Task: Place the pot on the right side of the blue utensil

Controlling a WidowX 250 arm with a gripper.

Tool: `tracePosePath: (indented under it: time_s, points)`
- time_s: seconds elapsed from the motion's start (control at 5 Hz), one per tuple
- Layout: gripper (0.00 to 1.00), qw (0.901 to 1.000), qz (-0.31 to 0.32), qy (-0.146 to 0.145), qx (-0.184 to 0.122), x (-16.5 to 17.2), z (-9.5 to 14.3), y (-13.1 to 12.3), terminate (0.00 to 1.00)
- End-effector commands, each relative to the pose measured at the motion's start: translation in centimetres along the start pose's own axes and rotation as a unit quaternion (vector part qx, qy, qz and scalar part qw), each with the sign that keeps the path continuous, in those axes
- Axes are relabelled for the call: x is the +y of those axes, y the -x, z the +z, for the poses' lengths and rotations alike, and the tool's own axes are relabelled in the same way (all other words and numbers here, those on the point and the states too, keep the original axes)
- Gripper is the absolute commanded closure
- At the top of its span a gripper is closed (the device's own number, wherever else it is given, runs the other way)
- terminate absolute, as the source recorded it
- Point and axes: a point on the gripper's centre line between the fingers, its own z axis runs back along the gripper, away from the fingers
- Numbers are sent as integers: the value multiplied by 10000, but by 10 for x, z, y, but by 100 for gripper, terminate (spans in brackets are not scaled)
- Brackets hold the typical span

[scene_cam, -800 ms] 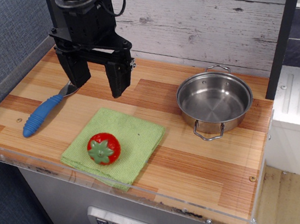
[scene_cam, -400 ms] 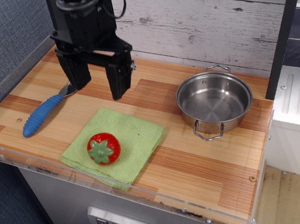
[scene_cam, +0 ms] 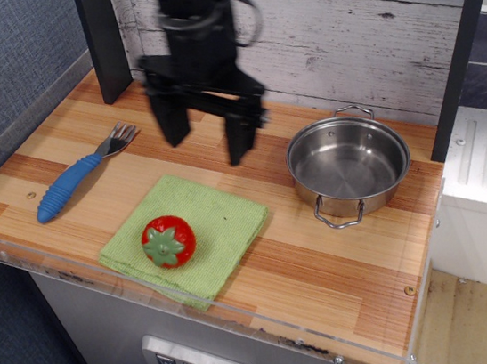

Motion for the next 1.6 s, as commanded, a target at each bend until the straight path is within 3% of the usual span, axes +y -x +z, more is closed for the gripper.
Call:
tracePosePath:
  time_s: [0.0, 0.4, 0.6, 1.0, 1.4]
  points:
    - [0, 9988, -118, -225, -409, -28, -17, -53, 0]
    - [0, 9995, -124, -260, -116, -33, -49, -64, 0]
    - [100, 9995, -57, -280, -94, -35, -56, -63, 0]
    - [100, 9997, -57, -162, -197, -38, -46, -63, 0]
    - [100, 9979, -53, 106, -638, -33, -11, -67, 0]
